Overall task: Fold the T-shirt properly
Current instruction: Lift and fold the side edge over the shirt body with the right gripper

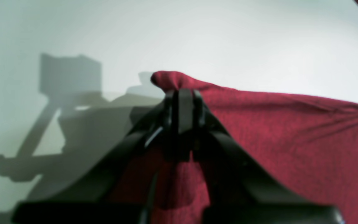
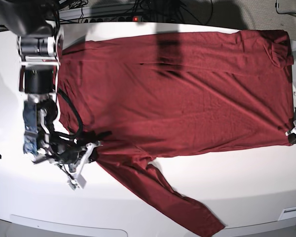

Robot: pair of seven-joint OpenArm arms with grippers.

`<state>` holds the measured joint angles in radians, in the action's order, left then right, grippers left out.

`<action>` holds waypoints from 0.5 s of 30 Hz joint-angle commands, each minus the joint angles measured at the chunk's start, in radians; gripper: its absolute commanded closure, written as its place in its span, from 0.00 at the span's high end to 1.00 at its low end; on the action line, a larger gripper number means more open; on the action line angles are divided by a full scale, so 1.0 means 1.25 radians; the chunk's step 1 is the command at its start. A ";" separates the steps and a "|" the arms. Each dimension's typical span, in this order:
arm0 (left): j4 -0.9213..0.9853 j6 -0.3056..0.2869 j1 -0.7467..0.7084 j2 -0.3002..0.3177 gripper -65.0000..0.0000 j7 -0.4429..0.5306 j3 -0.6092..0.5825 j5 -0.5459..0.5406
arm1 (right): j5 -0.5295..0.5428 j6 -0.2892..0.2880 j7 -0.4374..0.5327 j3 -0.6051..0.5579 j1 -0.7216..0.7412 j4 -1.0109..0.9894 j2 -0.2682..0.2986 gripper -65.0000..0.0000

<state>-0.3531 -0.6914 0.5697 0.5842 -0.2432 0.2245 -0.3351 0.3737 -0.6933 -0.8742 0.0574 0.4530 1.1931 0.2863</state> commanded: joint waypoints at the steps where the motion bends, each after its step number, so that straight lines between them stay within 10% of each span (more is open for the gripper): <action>1: -0.013 -0.005 0.023 0.023 0.00 0.013 0.002 -0.012 | 0.027 -0.004 0.008 0.012 -0.002 0.054 0.015 0.00; 15: -0.013 -0.005 0.003 0.111 0.00 -0.123 0.002 -0.216 | 0.139 -0.004 -0.014 0.180 -0.223 0.317 0.046 0.00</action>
<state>-0.3531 -0.6922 0.5510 0.6933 -0.4229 0.2226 -0.5858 0.5346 -0.6949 -0.9173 0.2729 0.1482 1.5684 0.3286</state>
